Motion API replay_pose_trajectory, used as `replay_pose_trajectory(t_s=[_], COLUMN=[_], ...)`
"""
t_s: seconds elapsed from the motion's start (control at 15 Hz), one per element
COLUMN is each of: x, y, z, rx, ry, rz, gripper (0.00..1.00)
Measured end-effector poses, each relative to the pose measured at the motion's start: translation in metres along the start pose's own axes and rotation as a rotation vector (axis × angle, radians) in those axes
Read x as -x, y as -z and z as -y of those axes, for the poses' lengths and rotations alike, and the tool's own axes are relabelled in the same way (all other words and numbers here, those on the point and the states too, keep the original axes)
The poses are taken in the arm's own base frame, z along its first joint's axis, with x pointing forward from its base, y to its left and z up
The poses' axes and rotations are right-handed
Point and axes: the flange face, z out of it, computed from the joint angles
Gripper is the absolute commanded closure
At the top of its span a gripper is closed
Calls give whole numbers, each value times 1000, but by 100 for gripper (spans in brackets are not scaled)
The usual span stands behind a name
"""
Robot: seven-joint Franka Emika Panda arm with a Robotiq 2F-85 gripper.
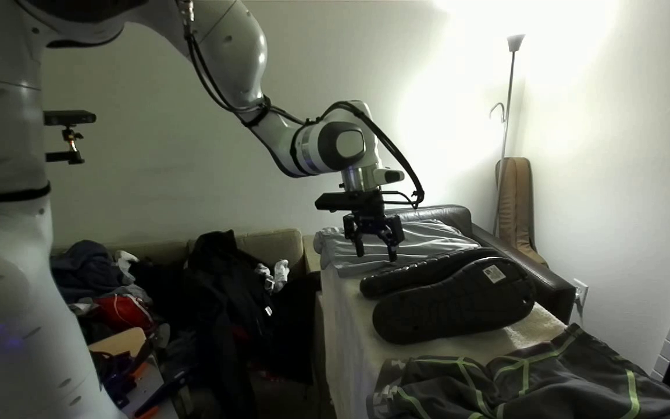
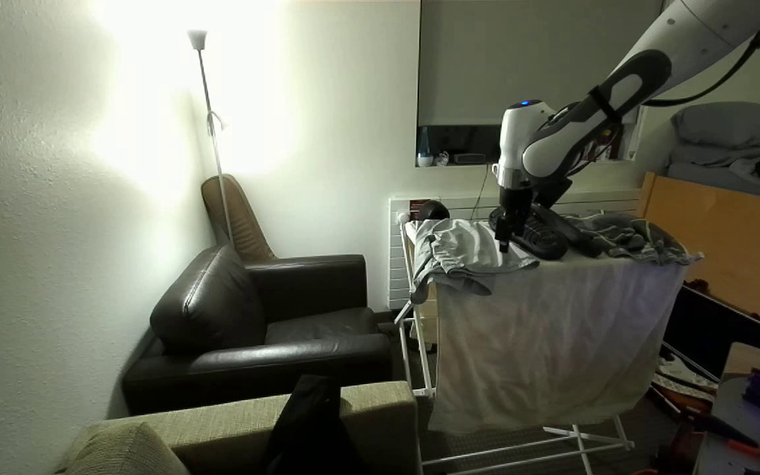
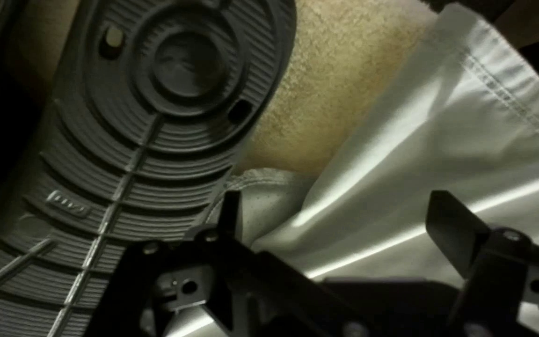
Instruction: Pick up the grey cloth and put it on the sofa
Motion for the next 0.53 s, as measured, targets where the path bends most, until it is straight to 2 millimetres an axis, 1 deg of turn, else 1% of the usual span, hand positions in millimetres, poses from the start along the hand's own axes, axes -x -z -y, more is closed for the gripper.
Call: replay_pose_trajectory(t_s=[0.13,0.2,0.33,0.4,0.47,0.53], x=[-4,-6,-10,-11,-12,-12], y=[-3,0,10,16,23,29], z=[0,-1,-4,-7,-9,-11], rx=[1,2,5,2,-5,-12], ry=[1,-1,-7,-15,-27,-37], rz=[1,-5,-20,-28,-37,-45], gripper=[0,23,33,41,29,11])
